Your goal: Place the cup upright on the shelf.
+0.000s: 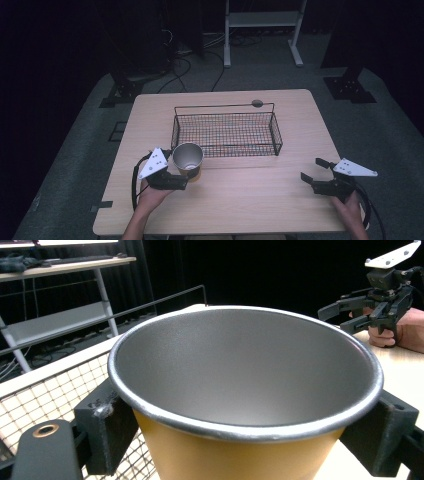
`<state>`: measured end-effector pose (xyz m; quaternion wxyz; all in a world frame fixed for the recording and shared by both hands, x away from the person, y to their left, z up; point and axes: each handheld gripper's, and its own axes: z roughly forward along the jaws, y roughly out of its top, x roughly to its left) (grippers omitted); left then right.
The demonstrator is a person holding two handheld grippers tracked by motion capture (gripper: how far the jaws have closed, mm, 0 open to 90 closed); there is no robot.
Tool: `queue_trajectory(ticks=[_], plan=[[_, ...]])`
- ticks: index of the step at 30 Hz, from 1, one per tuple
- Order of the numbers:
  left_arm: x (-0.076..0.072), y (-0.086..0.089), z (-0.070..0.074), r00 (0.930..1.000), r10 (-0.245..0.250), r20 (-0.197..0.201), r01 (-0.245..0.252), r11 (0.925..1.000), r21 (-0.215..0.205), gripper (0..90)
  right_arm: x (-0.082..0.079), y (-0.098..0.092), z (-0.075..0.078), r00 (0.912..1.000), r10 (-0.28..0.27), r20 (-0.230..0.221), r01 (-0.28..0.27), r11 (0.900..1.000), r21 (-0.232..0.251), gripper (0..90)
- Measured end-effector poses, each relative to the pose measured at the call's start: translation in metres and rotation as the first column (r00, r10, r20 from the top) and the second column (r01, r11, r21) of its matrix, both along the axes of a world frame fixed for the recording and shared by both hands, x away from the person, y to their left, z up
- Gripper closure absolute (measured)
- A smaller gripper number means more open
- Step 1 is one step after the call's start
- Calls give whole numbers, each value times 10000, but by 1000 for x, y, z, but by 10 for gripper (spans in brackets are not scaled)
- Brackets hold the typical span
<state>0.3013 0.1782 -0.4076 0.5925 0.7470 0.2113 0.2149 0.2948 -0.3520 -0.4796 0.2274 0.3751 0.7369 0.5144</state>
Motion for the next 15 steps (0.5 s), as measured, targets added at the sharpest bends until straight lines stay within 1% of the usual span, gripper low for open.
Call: queue_trajectory(ticks=[9, 15], plan=[[11, -16, 13, 9993, -347, 155, 347, 9994, 25, 136, 0, 0, 0, 10000, 3, 16, -3, 10000, -12, 131], [21, -30, 24, 9974, -677, 235, 671, 9974, 262, 136, 0, 0, 0, 10000, -4, 11, 4, 10000, -8, 131]])
